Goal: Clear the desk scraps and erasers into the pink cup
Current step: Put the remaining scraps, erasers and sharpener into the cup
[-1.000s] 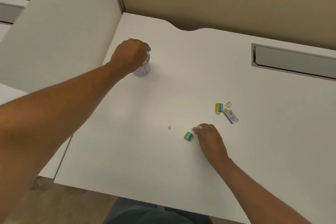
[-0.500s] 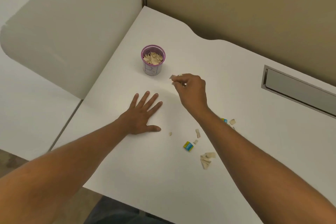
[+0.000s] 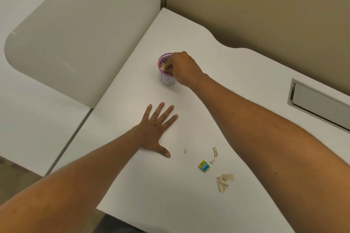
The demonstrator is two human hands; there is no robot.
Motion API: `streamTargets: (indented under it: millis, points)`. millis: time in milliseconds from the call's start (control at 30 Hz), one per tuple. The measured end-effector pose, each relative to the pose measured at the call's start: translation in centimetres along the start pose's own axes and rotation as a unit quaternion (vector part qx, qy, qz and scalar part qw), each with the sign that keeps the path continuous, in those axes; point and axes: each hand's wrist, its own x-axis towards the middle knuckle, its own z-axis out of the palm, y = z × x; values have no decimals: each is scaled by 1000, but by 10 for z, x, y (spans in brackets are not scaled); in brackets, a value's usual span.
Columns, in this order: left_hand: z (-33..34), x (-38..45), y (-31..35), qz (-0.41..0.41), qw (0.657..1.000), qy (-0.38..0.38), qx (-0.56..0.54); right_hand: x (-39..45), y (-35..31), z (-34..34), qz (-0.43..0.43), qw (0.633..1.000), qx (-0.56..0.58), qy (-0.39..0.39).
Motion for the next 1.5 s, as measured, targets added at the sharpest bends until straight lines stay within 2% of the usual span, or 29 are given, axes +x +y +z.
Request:
streamTargets:
  millis: [133,233,333,433,567,700,833,967,1167,1233,1333,1367,1433,1500]
  points:
    - [2,0,0,4,1000,8,-1,-1,-2,-16,4,999,47,-11]
    - [0,-1,1,6,1000,2,-1,-17,5,-31,19,996,87,19]
    - [-1,0,2,3,1000,-1,9,-66,29,-29,48,988,128,69]
    - [-1,0,3,0,1000,4,24,-146,67,-2,120,969,199,86]
    - [1,0,2,-4,1000,5,29,-270,110,63,289,922,256,31]
    - [5,3,1,-2,1000,10,21,-351,110,126,360,888,279,-65]
    - [5,3,-1,-4,1000,6,22,-349,102,155,368,858,357,29]
    - [2,3,0,-9,1000,-9,25,-312,102,151,312,851,409,106]
    - [1,2,0,-3,1000,0,18,-264,109,133,253,894,364,60]
    - [2,3,-1,-2,1000,-1,15,-264,120,126,253,900,339,103]
    - [4,3,-3,-6,1000,-3,14,-278,153,118,291,908,199,227]
    - [4,3,-3,-6,1000,-5,14,-285,166,117,309,910,151,230]
    - [2,2,-3,-7,1000,-10,16,-295,188,118,331,919,103,187]
    - [1,2,-2,-8,1000,-14,19,-303,199,121,333,921,128,155]
